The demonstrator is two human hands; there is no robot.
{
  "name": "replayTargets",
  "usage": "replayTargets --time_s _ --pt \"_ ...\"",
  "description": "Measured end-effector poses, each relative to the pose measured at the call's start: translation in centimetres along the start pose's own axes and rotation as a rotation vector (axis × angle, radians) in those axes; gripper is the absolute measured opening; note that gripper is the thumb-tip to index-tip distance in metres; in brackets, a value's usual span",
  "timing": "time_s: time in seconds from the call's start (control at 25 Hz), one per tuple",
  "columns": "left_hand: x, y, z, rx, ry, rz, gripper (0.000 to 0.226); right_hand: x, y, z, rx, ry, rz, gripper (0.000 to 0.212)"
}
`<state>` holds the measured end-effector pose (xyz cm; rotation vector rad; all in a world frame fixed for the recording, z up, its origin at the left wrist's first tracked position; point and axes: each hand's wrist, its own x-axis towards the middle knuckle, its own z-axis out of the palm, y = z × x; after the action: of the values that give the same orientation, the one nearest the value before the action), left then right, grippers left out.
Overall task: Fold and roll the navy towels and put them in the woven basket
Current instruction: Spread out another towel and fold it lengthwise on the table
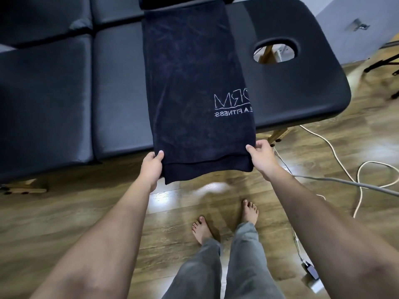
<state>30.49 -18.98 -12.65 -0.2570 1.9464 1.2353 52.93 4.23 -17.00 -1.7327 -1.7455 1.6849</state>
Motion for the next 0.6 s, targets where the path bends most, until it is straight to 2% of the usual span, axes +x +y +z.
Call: replayTargets --time_s 0.28,0.44,0.48,0.6 --pt "-1.7 2.1 0.3 -0.291 0.063 0.065 0.020 -2.5 -2.6 -1.8 0.222 0.028 -0.146 0.026" --pt "-3.0 4.9 0.8 -0.422 0.022 0.082 0.026 -2.6 -4.7 -3.0 0.352 0.023 -0.201 0.009" --pt "-3.1 5.5 0.8 -0.460 0.008 0.077 0.028 -2.7 -5.3 -3.2 0.421 -0.008 -0.180 0.004" --pt "-3.2 6.9 0.6 -0.610 -0.062 0.048 0.027 -3.0 -7.2 -3.9 0.557 -0.141 -0.038 0.013"
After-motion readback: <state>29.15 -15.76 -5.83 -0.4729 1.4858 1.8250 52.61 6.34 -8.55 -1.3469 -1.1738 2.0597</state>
